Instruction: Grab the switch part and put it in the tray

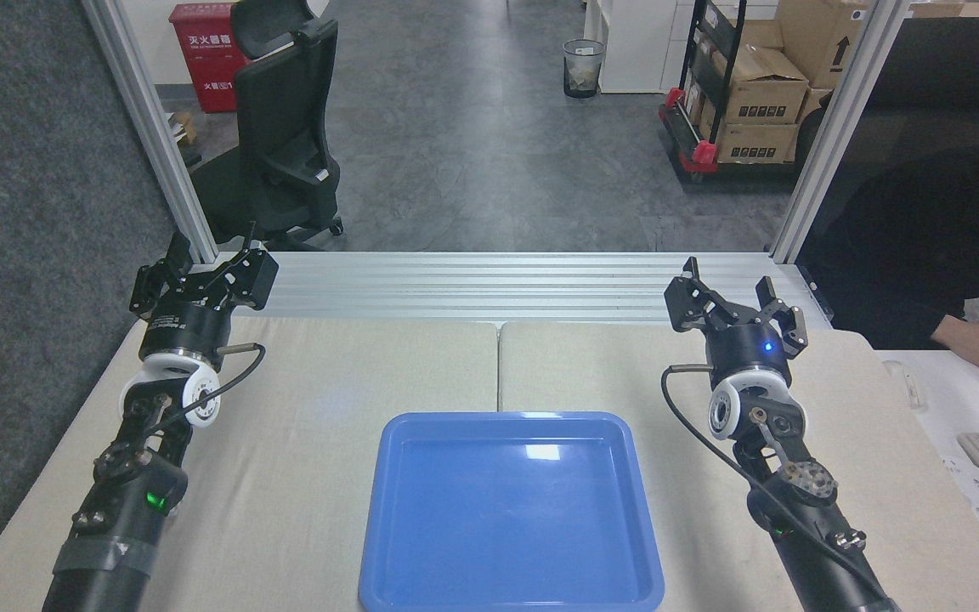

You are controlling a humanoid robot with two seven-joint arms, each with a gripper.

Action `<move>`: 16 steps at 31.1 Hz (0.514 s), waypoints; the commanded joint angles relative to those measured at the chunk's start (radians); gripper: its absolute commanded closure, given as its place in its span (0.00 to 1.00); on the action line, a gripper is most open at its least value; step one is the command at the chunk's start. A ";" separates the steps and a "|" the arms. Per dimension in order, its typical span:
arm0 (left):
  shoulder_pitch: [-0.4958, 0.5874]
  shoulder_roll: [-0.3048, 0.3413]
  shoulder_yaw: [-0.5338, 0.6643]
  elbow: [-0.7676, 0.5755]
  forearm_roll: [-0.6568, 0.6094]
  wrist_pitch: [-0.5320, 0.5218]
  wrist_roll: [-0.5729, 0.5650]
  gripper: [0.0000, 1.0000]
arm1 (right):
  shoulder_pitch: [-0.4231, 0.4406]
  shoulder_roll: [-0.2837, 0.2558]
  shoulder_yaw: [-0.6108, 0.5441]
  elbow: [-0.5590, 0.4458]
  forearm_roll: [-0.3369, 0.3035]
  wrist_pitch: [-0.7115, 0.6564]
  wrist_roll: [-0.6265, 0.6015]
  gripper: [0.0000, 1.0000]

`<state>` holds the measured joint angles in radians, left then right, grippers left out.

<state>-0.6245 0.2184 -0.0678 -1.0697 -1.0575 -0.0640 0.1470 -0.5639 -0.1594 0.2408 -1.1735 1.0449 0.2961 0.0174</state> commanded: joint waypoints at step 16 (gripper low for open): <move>0.019 0.027 -0.035 0.059 0.030 0.007 -0.006 0.00 | 0.001 0.000 0.000 0.000 0.000 0.000 0.000 0.00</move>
<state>-0.6177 0.2346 -0.0881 -1.0346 -1.0329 -0.0590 0.1472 -0.5639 -0.1594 0.2408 -1.1735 1.0450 0.2961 0.0173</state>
